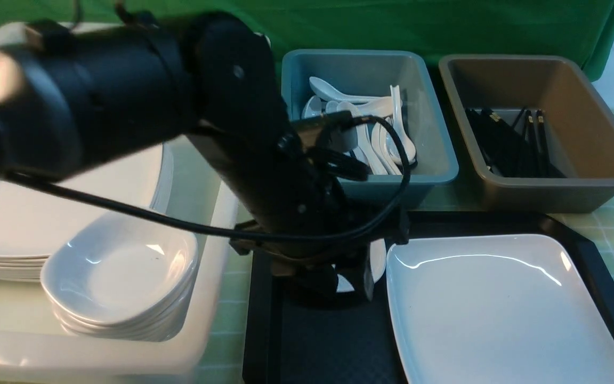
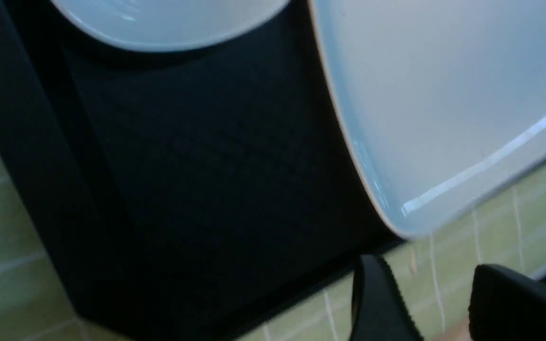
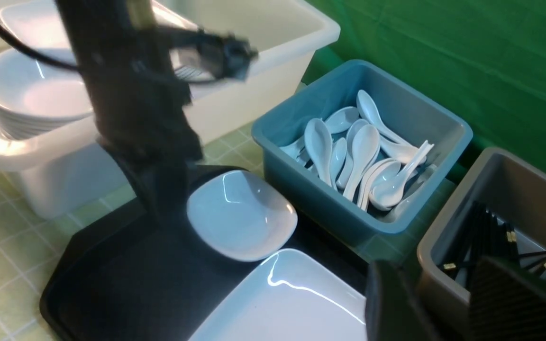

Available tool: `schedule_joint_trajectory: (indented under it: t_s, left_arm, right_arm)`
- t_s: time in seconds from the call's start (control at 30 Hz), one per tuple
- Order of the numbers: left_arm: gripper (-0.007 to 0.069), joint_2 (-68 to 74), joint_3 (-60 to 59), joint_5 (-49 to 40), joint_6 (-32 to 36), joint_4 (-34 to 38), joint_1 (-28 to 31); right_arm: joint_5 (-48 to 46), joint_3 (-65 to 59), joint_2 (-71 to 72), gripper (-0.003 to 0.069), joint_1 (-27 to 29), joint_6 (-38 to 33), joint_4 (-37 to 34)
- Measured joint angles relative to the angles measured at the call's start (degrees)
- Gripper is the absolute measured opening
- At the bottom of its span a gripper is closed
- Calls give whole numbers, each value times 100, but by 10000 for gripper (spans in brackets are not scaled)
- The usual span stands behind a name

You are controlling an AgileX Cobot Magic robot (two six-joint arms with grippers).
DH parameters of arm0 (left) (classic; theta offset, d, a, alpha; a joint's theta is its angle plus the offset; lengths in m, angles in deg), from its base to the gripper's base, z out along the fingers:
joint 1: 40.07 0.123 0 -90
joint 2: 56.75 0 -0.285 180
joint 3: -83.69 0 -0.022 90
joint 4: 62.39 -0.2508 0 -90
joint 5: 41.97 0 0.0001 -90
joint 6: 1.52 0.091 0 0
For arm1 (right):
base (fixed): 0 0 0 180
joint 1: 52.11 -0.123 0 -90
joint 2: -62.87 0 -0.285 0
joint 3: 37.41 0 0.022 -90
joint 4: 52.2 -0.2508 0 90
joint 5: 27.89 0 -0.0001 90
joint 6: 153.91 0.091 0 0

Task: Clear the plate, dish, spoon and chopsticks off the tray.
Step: Use the left arm to grab a small plate from the dinner plate

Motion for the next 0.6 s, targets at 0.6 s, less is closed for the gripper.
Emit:
schedule_joint_trajectory:
  t_s: [0.6]
  left_arm:
    - [288,1052,0,2086,-4253,-282,-173]
  right_arm:
    - [-13,0,0,239,0,0,0]
